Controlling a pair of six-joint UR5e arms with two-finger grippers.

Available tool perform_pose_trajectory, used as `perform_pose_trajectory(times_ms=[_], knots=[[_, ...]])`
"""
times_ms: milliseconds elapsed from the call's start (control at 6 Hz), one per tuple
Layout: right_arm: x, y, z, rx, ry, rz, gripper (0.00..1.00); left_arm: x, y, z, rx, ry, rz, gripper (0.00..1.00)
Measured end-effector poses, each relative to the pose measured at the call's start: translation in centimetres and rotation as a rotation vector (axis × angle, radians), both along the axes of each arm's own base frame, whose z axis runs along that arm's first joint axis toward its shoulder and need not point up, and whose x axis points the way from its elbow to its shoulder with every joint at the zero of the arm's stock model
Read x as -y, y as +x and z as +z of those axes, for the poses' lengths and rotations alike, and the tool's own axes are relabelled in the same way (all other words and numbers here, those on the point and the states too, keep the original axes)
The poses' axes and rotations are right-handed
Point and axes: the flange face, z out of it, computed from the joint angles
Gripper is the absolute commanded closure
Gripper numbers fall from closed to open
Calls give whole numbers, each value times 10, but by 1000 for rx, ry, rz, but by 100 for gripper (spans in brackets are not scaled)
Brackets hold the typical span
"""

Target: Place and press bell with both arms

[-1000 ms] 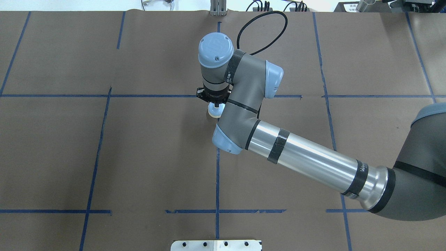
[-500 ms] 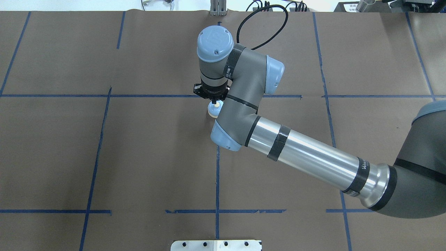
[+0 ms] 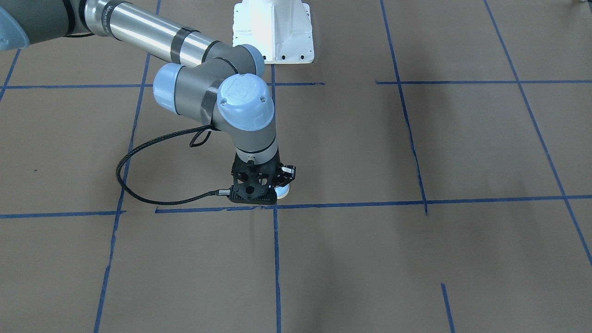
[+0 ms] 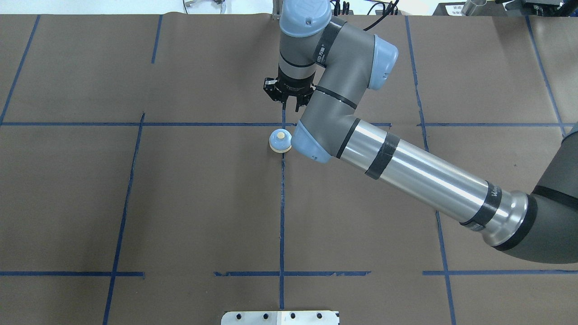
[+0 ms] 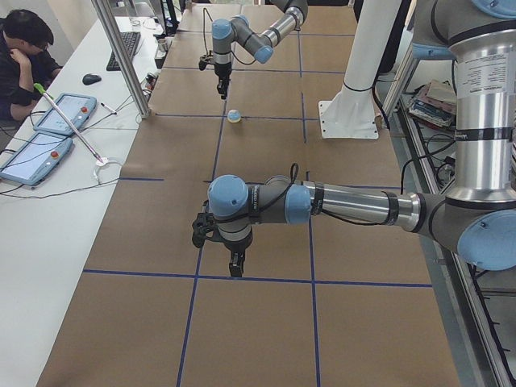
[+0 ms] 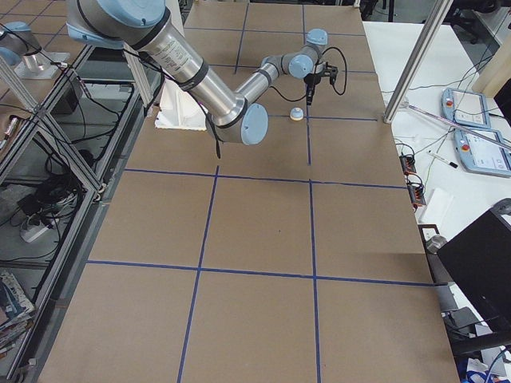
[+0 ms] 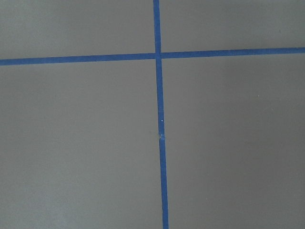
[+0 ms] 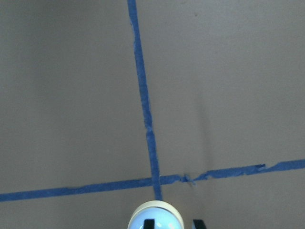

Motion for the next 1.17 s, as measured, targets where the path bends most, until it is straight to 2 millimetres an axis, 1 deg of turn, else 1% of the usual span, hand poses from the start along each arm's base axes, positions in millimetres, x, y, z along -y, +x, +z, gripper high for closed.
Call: perform_pose_trajectory(times_ms=[167,333,500,667,833,1000,1167], knots=[[22,44,30,-11,4,-28,0,-1,0,10,3,-19,0,0],[35,103,65,-37,28,-80,0,-1,-1,13,10,-25,1,0],[40,172,108,-70,84,-146,0,-2,-2,12,18,-26,1,0],[35,247,161,-89,144,-211,0,-8,-2,14,23,-34,0,0],[16,312,213,-84,180,-261,0,-16,-3,19,25,-44,-1,0],[-15,376,263,-77,206,-291,0,-19,-3,20,25,-47,-2,0],[-50,436,307,-82,225,-306,0,-23,-3,20,26,-48,-2,0]])
